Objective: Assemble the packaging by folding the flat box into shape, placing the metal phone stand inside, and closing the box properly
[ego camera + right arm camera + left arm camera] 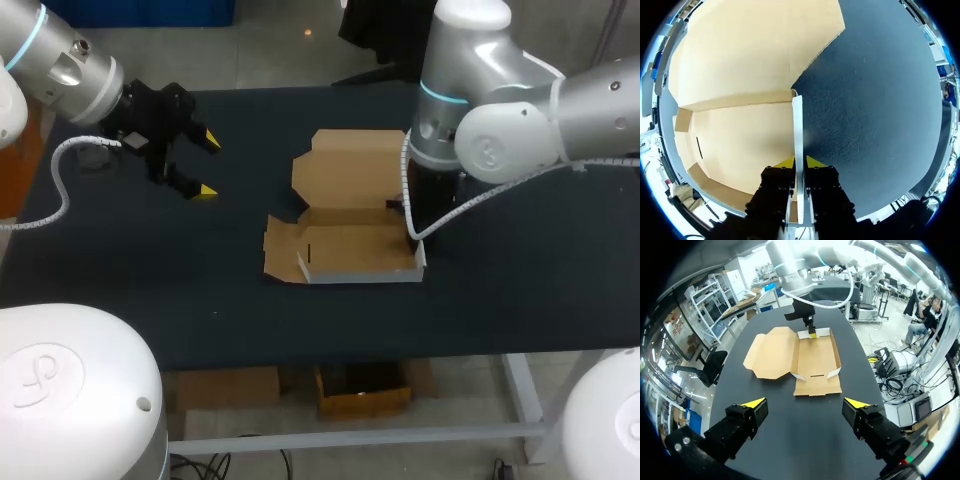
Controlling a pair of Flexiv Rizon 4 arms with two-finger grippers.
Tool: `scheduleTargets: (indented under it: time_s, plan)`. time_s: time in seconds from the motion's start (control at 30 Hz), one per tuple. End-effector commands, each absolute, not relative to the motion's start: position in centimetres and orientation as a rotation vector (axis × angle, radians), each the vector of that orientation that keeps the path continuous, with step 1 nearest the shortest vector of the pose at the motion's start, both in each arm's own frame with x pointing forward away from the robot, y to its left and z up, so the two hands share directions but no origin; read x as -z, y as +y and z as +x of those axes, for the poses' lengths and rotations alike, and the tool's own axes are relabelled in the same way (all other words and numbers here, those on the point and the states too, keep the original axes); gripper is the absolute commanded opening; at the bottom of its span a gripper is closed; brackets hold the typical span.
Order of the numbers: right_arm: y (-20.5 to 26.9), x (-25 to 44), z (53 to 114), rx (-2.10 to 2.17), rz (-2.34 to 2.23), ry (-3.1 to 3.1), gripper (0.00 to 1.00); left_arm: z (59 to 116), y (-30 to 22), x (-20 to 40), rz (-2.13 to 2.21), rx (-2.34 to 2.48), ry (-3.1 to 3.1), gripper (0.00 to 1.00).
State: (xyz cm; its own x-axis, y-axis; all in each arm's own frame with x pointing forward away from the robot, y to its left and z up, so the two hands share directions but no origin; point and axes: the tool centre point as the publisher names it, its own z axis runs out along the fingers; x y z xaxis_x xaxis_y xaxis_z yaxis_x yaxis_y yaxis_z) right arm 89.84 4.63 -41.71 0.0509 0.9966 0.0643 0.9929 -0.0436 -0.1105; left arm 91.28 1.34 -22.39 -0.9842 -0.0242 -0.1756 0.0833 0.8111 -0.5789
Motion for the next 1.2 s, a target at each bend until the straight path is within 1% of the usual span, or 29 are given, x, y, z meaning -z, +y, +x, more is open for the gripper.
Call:
scheduleTargets:
  time_s: [0.03,0.17,0.4,0.63,0.8,1.07,1.13,1.2]
  plan:
    - [4.62,41.95,90.09,-0.052,-2.178,-2.082,0.12,91.34,1.3,22.41,0.047,0.912,2.822,1.0]
    - [4.56,42.02,90.16,-0.05,-2.181,-2.082,0.13,91.34,1.3,22.41,0.047,0.912,2.822,1.0]
    - [4.65,42.03,90.28,-0.059,-2.201,-2.08,0.1,91.34,1.3,22.41,0.047,0.912,2.822,1.0]
    - [4.94,41.67,90.07,-0.081,-2.211,-2.08,0.15,91.34,1.3,22.41,0.047,0.912,2.822,1.0]
    - [5.01,41.5,89.93,-0.094,-2.217,-2.071,0.15,91.34,1.3,22.41,0.047,0.912,2.822,1.0]
    - [5.0,41.56,90.15,-0.113,-2.223,-2.055,0.1,91.34,1.3,22.41,0.047,0.912,2.822,1.0]
    - [5.0,41.61,90.24,-0.12,-2.223,-2.053,0.0,91.34,1.3,22.41,0.047,0.912,2.822,1.0]
    - [5.0,41.65,90.3,-0.131,-2.234,-2.048,0.0,91.34,1.3,22.41,0.047,0.912,2.822,1.0]
